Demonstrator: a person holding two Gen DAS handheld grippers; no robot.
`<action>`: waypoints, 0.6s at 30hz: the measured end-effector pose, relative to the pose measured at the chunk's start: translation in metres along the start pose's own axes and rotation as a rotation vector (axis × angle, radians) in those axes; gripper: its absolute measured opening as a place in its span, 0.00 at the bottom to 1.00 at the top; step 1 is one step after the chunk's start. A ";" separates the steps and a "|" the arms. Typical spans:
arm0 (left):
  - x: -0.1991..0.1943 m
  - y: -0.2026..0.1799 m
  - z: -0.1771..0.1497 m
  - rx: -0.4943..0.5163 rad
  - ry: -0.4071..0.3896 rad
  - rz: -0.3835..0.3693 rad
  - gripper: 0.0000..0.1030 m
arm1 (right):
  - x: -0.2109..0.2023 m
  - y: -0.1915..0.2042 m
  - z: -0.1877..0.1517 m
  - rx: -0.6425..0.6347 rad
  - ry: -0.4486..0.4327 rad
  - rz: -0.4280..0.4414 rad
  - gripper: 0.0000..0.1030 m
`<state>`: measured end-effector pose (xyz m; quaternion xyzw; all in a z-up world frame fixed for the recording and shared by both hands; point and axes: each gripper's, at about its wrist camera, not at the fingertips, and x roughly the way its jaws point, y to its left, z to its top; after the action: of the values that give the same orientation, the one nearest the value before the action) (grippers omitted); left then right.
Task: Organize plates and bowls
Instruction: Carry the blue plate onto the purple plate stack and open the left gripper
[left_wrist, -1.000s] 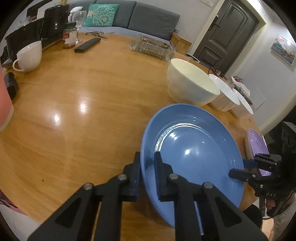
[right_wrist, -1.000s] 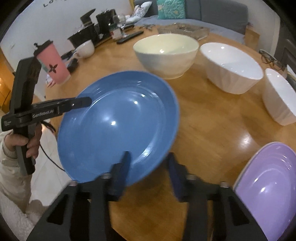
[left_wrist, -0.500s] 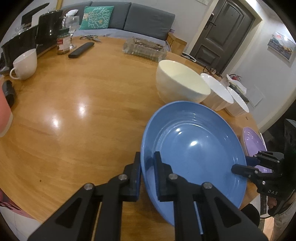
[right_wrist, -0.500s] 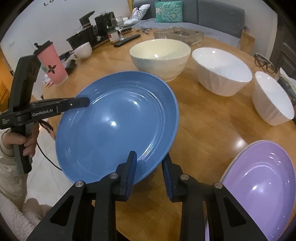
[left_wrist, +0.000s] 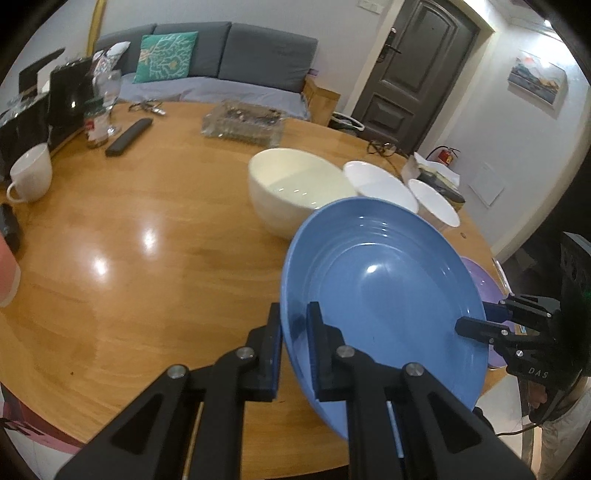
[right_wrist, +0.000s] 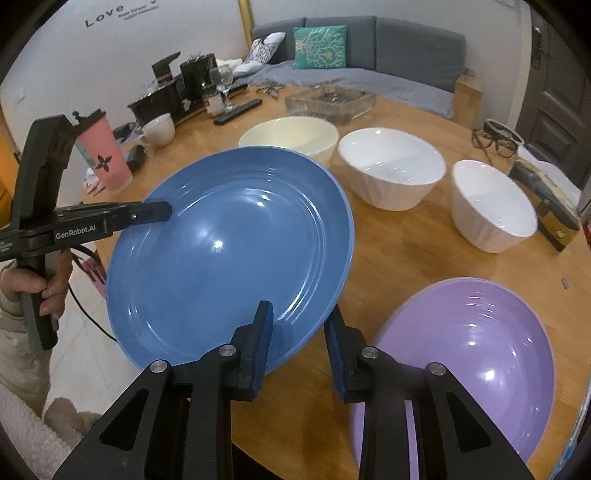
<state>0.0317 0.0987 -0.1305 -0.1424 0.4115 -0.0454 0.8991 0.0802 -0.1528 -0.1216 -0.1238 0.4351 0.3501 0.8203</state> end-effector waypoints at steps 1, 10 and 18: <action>-0.001 -0.005 0.001 0.007 -0.002 -0.002 0.10 | -0.003 -0.002 -0.001 0.002 -0.005 -0.002 0.23; -0.004 -0.056 0.012 0.093 -0.012 -0.025 0.10 | -0.042 -0.030 -0.017 0.043 -0.076 -0.047 0.24; 0.008 -0.106 0.017 0.170 0.006 -0.047 0.10 | -0.070 -0.062 -0.040 0.095 -0.116 -0.094 0.24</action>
<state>0.0536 -0.0002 -0.0951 -0.0751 0.4053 -0.1018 0.9054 0.0706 -0.2506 -0.0956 -0.0843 0.3969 0.2968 0.8645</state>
